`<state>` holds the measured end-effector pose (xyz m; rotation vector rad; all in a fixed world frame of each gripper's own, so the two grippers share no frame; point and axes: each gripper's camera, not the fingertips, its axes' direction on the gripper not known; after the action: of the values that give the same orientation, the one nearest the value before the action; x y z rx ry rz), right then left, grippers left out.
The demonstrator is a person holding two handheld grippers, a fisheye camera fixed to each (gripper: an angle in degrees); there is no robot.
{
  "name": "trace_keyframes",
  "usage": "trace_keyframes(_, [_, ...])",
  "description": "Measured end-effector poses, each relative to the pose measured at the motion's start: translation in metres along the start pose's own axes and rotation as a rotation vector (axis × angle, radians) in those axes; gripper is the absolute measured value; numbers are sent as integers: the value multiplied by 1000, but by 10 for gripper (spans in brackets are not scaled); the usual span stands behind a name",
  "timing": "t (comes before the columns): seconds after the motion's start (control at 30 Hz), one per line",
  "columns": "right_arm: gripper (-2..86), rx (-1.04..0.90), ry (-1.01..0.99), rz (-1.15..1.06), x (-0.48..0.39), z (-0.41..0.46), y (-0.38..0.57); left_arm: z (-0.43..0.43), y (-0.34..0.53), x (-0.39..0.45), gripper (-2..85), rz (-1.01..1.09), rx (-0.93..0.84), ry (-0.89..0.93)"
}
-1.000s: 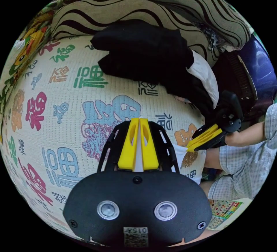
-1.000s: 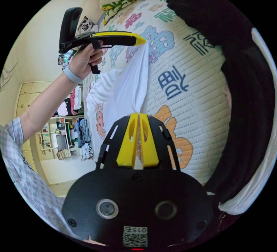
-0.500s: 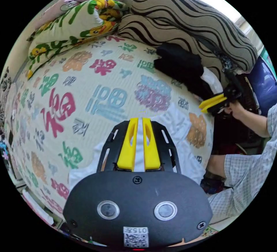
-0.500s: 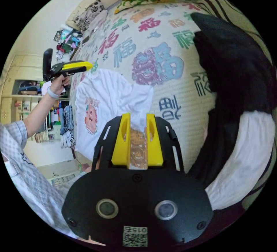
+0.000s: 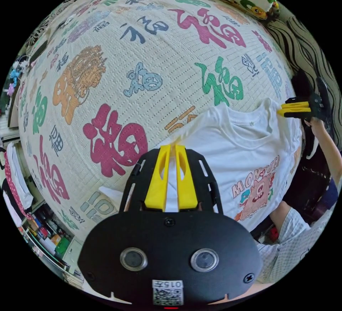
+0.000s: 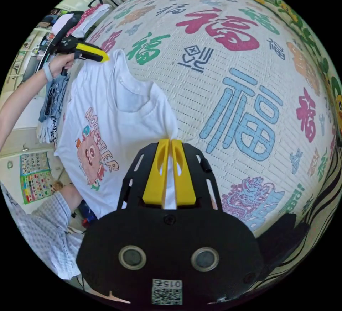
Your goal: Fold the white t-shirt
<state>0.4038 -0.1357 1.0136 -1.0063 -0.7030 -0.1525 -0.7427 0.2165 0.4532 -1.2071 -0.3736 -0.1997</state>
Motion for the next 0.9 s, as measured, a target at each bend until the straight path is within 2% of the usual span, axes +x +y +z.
trace_keyframes(0.1, [7, 41, 34, 67, 12, -14, -14, -27, 20, -20, -4, 24, 66, -40])
trace_keyframes(0.2, [8, 64, -70, 169, 33, -23, -35, -62, 30, -49, -6, 3, 175, 26])
trace_keyframes(0.27, [13, 5, -51, 190, 36, -11, -51, -71, 35, -61, -6, 16, 168, 6])
trace_keyframes(0.33, [37, -152, -87, 234, 40, 20, -70, -66, 48, -72, -5, 42, 123, -38])
trace_keyframes(0.43, [51, -146, -50, 315, 43, 26, -80, -52, 76, -89, -5, 56, 51, -26])
trace_keyframes(0.47, [56, -131, -33, 339, 44, 23, -81, -59, 87, -94, -5, 49, 118, -15])
trace_keyframes(0.53, [73, -79, 38, 349, 41, 8, -86, -115, 154, -138, -6, -77, 569, 195])
trace_keyframes(0.6, [80, -25, 104, 316, 29, -7, -96, -144, 209, -179, -7, -146, 725, 397])
trace_keyframes(0.67, [84, 37, 54, 233, 7, -17, -117, -164, 264, -204, -7, -191, 715, 339])
trace_keyframes(0.73, [84, 73, -89, 85, -33, -16, -167, -167, 347, -229, -4, -354, 697, 144])
trace_keyframes(0.77, [84, 76, -121, 42, -45, -13, -182, -161, 367, -236, -3, -401, 675, 135])
trace_keyframes(0.83, [85, 66, -205, -118, -103, 8, -248, -121, 433, -265, 6, -548, 533, 261])
trace_keyframes(0.9, [87, 27, -259, -221, -150, 34, -300, -86, 472, -274, 15, -614, 493, 384])
